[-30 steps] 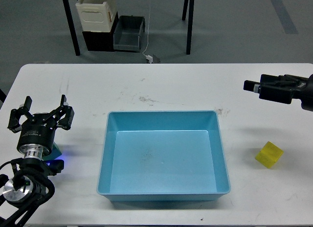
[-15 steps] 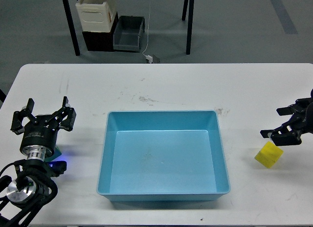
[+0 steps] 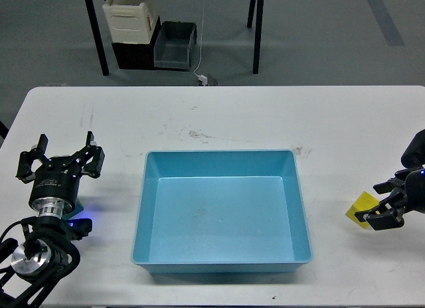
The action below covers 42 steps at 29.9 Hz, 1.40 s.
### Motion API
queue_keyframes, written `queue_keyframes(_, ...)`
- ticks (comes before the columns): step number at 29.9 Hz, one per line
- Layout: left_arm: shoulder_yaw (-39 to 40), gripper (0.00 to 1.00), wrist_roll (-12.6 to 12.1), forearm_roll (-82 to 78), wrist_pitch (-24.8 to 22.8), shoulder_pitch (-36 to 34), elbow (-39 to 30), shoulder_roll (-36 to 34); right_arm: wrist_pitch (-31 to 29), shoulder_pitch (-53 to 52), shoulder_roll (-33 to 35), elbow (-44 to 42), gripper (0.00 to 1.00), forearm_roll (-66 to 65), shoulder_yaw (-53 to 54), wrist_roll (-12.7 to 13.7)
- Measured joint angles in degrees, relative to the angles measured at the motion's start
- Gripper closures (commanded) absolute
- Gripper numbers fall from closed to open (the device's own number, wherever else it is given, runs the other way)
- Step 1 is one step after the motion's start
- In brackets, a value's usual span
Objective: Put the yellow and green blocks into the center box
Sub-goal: 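Close the right gripper on the yellow cube and lift it, then carry the yellow cube into the blue box and lower it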
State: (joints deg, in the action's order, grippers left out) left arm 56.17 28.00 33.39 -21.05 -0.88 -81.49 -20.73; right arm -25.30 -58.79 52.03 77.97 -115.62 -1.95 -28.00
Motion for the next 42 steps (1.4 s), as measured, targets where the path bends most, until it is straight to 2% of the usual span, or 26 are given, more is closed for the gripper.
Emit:
queue_keyframes(7, 0.0, 0.00, 0.0, 0.0, -0.1, 0.1, 0.8, 0.1, 0.0, 0.1, -1.3, -2.5, 0.09, -1.3, -0.6, 0.0)
queue_keyframes(12, 0.0, 0.00, 0.0, 0.0, -0.1, 0.2, 0.8, 0.1, 0.0, 0.2, -3.8, -5.1, 0.19, -1.3, -0.7, 0.0)
queue_keyframes(16, 0.0, 0.00, 0.0, 0.0, -0.1, 0.1, 0.9, 0.1, 0.0, 0.3, -6.1, -6.8, 0.39, -1.3, -0.8, 0.0)
queue_keyframes(19, 0.1, 0.00, 0.0, 0.0, -0.1, 0.1, 1.0, 0.1, 0.0, 0.3, -7.0, -7.0, 0.64, -1.2, -0.9, 0.0)
queue_keyframes(22, 0.1, 0.00, 0.0, 0.0, -0.3, 0.1, 1.3, 0.1, -0.4, 0.4, -7.2, -7.0, 0.79, -1.2, -0.9, 0.0)
queue_keyframes(24, 0.1, 0.00, 0.0, 0.0, -0.3, 0.1, 1.5, 0.1, -0.9, 0.4, -7.2, -7.0, 0.84, -1.2, -0.9, 0.0)
queue_keyframes(29, 0.1, 0.00, 0.0, 0.0, -0.3, 0.0, 1.5, 0.1, -1.1, -2.0, -6.8, -6.9, 0.88, -0.9, -0.5, 0.0)
queue_keyframes(35, 0.1, 0.00, 0.0, 0.0, 0.0, -0.3, 1.5, 0.1, -0.8, -13.1, -5.8, -5.8, 0.90, 0.7, 1.2, 0.0)
queue_keyframes(42, 0.6, 0.00, 0.0, 0.1, -0.5, -0.2, 1.4, -0.6, -1.1, -22.1, -6.7, 3.7, 0.90, 5.0, 4.2, 0.0)
